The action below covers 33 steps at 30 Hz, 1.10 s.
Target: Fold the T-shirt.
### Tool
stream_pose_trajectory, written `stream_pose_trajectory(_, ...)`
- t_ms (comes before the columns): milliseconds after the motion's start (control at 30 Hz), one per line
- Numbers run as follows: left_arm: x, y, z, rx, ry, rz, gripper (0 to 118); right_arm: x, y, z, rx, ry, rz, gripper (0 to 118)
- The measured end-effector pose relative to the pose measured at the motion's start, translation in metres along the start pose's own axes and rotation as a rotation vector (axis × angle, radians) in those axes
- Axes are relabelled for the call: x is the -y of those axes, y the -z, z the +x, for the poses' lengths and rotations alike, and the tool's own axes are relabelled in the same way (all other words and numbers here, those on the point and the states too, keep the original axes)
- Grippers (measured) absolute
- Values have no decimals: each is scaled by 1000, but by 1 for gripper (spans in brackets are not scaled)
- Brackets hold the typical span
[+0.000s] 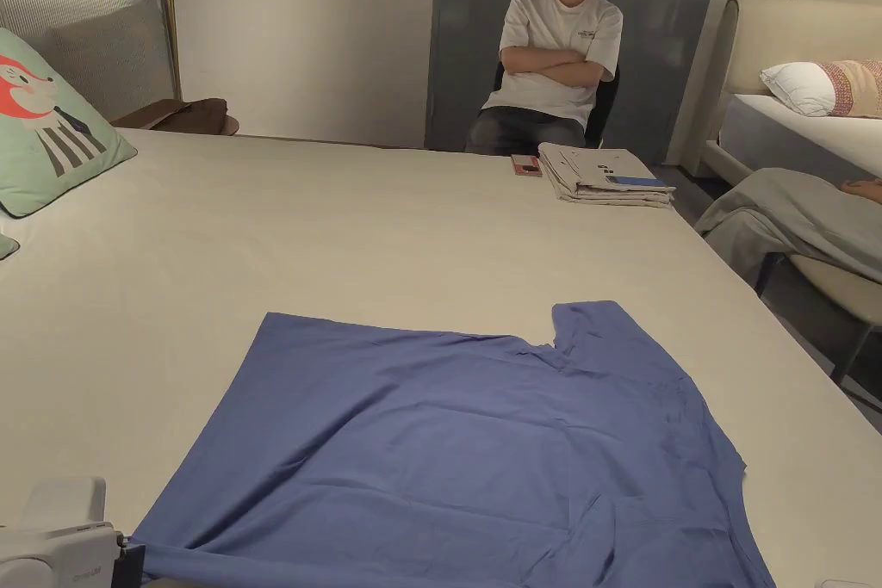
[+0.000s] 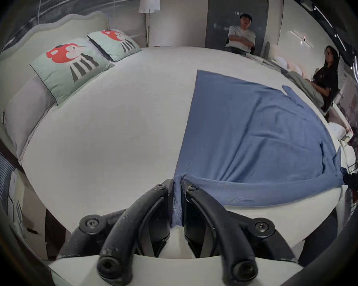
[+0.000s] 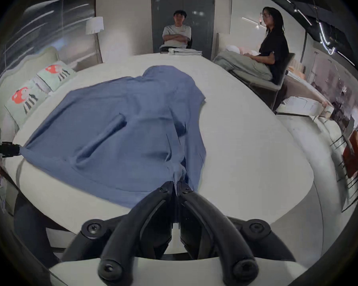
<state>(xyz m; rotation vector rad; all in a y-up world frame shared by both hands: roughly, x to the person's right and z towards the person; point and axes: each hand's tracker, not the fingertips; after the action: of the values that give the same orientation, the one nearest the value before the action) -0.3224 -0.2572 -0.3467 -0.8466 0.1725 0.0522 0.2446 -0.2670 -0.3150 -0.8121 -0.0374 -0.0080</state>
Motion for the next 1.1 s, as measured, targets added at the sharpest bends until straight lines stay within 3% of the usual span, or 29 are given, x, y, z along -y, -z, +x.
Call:
stream_pose_trajectory(133,6,7,-3,0,5,-6,13,9,8,-1,18,-18,-13,4)
stream_pose_trajectory(167,8,8,-3,13,-5,-14,33,10,8,-1,18,-19,-9,18)
stream_pose_trajectory(267,13,6,-5,9,-27,7,103,12,3,1,9,8,25,92)
stream_pose_trajectory(300,13,1,-7,8,-39,49,108,11,-1,1,9,21,38,94)
stream_pose_trajectory(467,0,-40,-10,25,-132,312,106,-10,-43,-5,29,55,287,94)
stream_pose_trajectory(600,-23,-77,1,48,-169,483,88,-38,-72,-17,81,110,489,88)
stream_pose_trajectory(633,-28,-86,7,51,-164,514,68,-43,-78,-20,81,119,529,74)
stream_pose_trajectory(667,-31,-95,11,57,-155,551,35,-49,-81,-23,79,125,573,44)
stream_pose_trajectory(700,-34,-101,14,52,-143,580,13,-52,-87,-26,66,123,616,17)
stream_pose_trajectory(733,-36,-106,18,42,-130,597,5,-54,-91,-29,65,123,648,0)
stream_pose_trajectory(833,-39,-111,25,27,-115,602,0,-61,-97,-39,120,113,710,0)
stream_pose_trajectory(1100,-22,-94,18,87,-103,515,2,-56,-84,-41,87,111,658,0)
